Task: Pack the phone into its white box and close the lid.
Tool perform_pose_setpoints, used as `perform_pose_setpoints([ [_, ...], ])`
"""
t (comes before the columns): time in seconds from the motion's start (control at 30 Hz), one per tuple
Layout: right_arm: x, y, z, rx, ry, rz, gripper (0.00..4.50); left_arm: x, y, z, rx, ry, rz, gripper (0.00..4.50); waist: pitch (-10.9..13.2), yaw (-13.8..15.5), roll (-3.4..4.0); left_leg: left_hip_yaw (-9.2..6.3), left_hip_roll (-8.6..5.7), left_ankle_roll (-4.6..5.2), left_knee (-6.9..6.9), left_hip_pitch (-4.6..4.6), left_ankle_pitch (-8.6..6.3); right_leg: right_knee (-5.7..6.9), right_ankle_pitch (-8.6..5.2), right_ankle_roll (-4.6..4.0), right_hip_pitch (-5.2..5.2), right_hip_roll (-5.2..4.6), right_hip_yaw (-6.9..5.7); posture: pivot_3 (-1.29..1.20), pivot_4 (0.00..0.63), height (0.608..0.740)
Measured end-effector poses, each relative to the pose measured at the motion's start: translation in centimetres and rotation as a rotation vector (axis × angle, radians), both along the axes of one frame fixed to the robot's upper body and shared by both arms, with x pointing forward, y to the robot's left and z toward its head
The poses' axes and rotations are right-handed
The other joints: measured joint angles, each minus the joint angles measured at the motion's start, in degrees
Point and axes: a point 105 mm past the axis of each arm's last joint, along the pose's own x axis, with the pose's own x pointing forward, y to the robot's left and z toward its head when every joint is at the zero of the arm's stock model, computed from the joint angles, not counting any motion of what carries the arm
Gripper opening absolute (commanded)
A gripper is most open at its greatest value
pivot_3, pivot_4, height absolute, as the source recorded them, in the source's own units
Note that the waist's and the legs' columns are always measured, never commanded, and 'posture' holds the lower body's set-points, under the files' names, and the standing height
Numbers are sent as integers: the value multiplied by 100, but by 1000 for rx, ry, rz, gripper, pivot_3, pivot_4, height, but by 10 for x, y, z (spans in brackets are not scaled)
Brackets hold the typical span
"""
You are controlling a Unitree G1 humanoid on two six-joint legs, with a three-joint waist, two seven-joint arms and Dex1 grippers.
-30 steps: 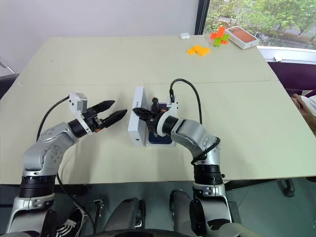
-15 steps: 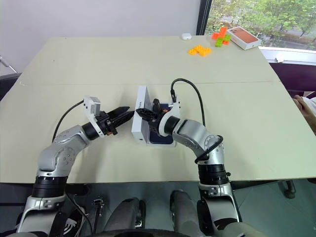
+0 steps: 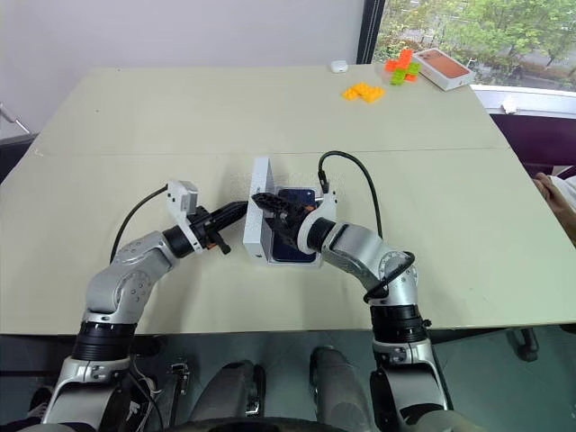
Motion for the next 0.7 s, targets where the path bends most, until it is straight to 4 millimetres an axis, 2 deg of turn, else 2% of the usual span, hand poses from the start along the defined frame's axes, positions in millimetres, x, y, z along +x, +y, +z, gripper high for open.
perform_pose_setpoints([
  [0.1, 5, -19, 9, -113, -127, 22, 4329, 0, -2, 0, 6, -5, -1, 0, 0, 25, 0, 2, -3, 2, 3, -1, 0, -1, 0, 0, 2, 0, 0, 0, 150, 740],
  [0.27, 11, -62, 45, -324, -443, 91, 4329, 2, -9, -1, 3, -3, -16, 0, 0, 134, -1, -5, -2, 6, 4, 1, -1, -4, 0, 1, 6, 10, -2, 0, 150, 740],
  [0.33, 12, -71, 44, -390, -503, 108, 4329, 3, -13, 0, 1, -6, -32, 0, 0, 136, 0, -4, -3, 6, 3, -1, -1, -5, 0, 1, 5, 9, -3, 0, 150, 740],
  [0.43, 15, -91, 37, -626, -685, 164, 4329, 5, -24, 0, -7, -11, -63, 0, 0, 139, -1, -2, -7, 8, 6, 0, -2, -13, 1, 3, 12, 5, -3, 0, 150, 740],
  [0.5, 13, -92, 35, -706, -815, 216, 4329, 8, -31, 1, -9, -9, -77, 0, 0, 126, -2, 0, -8, 8, 7, 1, -2, -12, 3, 7, 11, 6, -2, 0, 150, 740],
  [0.57, 6, -85, 30, -746, -930, 304, 4329, 12, -41, 6, -22, -16, -102, 0, 0, 123, -3, -2, -7, 7, 7, 2, -1, -10, 4, 7, 10, 7, -2, 0, 150, 740],
  [0.63, 4, -82, 26, -762, -986, 345, 4329, 13, -49, 9, -27, -23, -126, 0, 1, 125, -2, -2, -7, 6, 8, 4, 0, -7, 4, 7, 11, 7, -2, 0, 150, 740],
  [0.7, 11, -86, 24, -795, -1020, 328, 4329, 12, -57, 6, -15, -14, -152, 0, 0, 128, -3, -1, -7, 5, 10, 8, 0, -7, 6, 5, 16, 5, -1, 0, 150, 740],
])
